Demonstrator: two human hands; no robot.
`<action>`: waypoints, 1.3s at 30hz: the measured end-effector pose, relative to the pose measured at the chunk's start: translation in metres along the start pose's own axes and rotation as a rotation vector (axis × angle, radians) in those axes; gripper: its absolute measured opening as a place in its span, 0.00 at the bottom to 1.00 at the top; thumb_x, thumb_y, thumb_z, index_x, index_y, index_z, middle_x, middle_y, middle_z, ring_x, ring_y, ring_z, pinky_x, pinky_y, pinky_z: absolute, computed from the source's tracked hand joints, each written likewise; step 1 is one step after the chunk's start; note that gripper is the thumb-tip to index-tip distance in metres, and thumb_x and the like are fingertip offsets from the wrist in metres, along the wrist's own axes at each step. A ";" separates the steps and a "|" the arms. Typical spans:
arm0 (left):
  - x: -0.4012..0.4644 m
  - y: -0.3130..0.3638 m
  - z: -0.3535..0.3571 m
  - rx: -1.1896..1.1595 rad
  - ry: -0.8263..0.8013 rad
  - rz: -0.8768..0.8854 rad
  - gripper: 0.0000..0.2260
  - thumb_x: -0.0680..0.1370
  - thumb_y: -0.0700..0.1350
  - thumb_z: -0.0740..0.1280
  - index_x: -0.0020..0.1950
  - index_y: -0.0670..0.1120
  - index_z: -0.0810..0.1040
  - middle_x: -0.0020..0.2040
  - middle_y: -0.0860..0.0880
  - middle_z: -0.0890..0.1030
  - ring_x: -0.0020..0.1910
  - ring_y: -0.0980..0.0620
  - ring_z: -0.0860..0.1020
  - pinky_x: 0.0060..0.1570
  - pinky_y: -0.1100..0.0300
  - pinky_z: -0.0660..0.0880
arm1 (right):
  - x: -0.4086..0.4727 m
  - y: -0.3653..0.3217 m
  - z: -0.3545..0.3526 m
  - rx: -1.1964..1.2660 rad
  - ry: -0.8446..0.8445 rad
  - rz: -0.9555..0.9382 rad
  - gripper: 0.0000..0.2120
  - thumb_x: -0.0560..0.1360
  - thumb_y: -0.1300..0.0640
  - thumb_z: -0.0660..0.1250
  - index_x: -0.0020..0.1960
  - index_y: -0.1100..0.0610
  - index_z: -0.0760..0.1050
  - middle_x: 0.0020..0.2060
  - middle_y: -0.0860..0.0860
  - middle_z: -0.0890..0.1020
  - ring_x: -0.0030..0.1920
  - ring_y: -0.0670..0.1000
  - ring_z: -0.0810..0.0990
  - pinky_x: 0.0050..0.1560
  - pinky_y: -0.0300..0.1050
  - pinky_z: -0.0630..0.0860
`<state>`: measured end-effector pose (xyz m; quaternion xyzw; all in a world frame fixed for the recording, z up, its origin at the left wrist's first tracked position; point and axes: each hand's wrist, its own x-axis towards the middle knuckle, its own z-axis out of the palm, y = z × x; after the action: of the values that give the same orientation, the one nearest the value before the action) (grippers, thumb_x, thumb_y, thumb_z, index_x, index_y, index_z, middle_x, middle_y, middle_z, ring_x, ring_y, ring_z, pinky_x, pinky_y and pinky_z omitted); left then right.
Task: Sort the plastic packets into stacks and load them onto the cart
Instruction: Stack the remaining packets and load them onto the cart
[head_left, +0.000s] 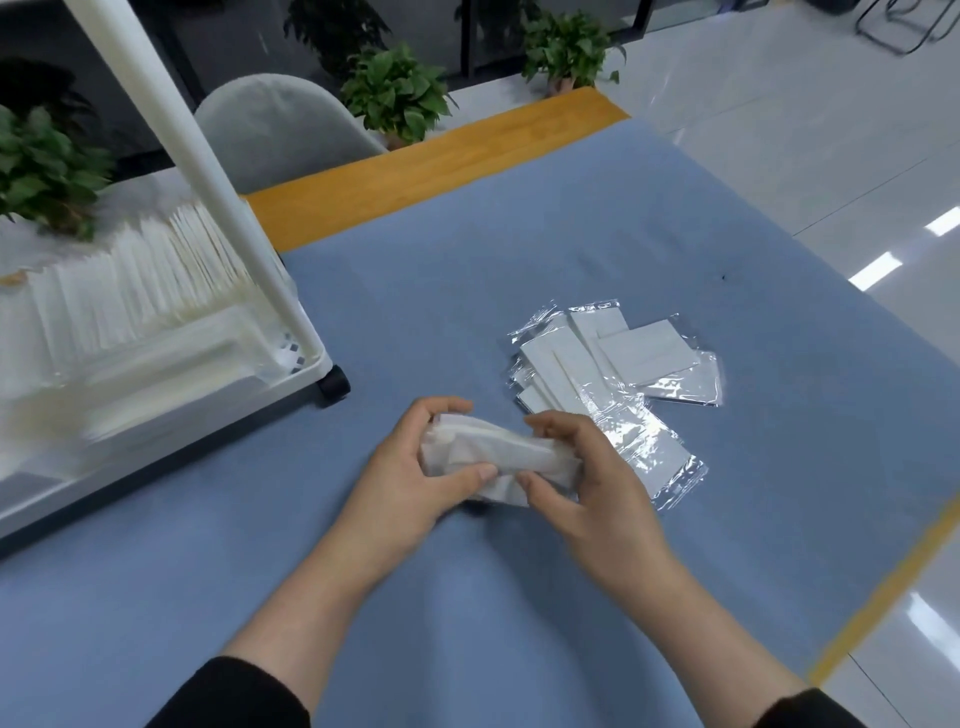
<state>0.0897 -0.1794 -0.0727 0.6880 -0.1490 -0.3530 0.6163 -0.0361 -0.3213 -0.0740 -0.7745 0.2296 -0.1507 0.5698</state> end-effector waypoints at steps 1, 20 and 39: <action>0.001 0.002 0.000 -0.026 -0.002 -0.023 0.22 0.72 0.34 0.78 0.56 0.57 0.78 0.50 0.49 0.82 0.41 0.53 0.81 0.42 0.58 0.81 | 0.001 -0.001 0.000 0.054 0.000 0.048 0.22 0.71 0.56 0.71 0.58 0.34 0.74 0.52 0.35 0.77 0.56 0.44 0.78 0.56 0.37 0.74; -0.005 0.013 -0.002 -0.051 0.316 0.004 0.17 0.76 0.64 0.67 0.45 0.52 0.84 0.40 0.57 0.84 0.42 0.55 0.78 0.44 0.61 0.73 | -0.003 -0.012 0.014 -0.246 -0.034 -0.189 0.22 0.74 0.59 0.73 0.62 0.41 0.72 0.55 0.36 0.75 0.59 0.38 0.75 0.59 0.27 0.66; -0.006 0.012 -0.002 -0.202 0.357 0.059 0.24 0.76 0.55 0.68 0.71 0.52 0.71 0.54 0.50 0.84 0.53 0.58 0.82 0.56 0.64 0.75 | -0.004 -0.018 0.025 0.240 0.123 0.291 0.11 0.74 0.56 0.75 0.51 0.41 0.81 0.39 0.42 0.82 0.36 0.49 0.78 0.39 0.42 0.75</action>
<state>0.0896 -0.1761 -0.0592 0.6698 -0.0212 -0.2205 0.7087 -0.0242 -0.2943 -0.0639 -0.6491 0.3538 -0.1403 0.6586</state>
